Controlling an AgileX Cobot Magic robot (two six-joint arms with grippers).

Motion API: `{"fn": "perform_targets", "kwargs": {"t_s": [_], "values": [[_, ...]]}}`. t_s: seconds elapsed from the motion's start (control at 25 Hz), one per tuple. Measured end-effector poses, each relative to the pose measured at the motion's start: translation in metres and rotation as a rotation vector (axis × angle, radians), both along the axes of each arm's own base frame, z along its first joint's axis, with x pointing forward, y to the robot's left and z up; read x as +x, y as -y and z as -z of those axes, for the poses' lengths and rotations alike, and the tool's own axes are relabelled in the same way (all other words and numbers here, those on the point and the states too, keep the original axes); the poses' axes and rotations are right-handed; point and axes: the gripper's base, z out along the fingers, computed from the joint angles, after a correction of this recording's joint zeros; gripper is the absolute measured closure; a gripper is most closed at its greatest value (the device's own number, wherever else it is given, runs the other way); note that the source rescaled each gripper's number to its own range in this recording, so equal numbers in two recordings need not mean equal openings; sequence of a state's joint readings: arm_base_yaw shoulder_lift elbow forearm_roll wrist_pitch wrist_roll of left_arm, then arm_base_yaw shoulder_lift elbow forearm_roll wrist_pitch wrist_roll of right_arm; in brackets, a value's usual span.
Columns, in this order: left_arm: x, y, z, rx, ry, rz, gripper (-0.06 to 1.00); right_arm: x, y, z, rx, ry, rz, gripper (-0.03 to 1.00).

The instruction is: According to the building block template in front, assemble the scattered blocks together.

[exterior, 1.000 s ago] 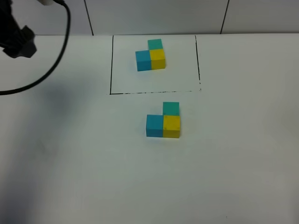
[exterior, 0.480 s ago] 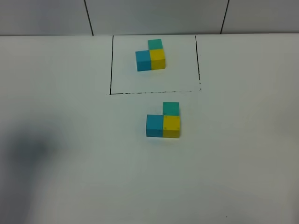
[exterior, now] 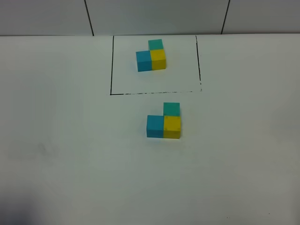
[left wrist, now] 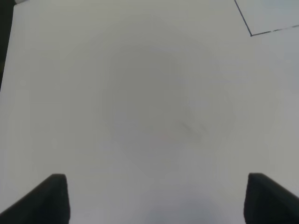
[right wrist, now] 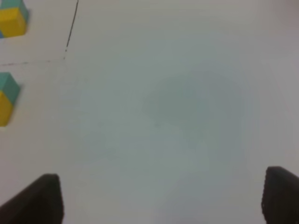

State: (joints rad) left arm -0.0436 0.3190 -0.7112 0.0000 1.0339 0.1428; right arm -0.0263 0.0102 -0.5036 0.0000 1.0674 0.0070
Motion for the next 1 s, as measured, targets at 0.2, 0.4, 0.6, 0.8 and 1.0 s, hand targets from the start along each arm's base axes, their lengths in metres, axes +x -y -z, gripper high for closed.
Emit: {"fn": "perform_targets", "kwargs": {"t_s": [0.2,0.4,0.6,0.8,1.0], "values": [[-0.026,0.001,0.031,-0.022,0.044,0.012,0.18,0.0,0.0,0.0,0.0,0.0,0.0,0.24],[-0.039,0.003,0.055,-0.011,0.072,0.086,0.18,0.0,0.0,0.0,0.0,0.0,0.0,0.24],[-0.04,0.005,0.057,-0.018,0.087,0.106,0.18,0.0,0.0,0.0,0.001,0.0,0.0,0.24],[-0.04,0.005,0.057,-0.022,0.086,0.104,0.18,0.0,0.0,0.0,0.001,0.0,0.0,0.24],[-0.04,0.005,0.057,-0.047,0.088,0.085,0.18,0.0,0.0,0.0,0.001,0.0,0.0,0.24]]}}
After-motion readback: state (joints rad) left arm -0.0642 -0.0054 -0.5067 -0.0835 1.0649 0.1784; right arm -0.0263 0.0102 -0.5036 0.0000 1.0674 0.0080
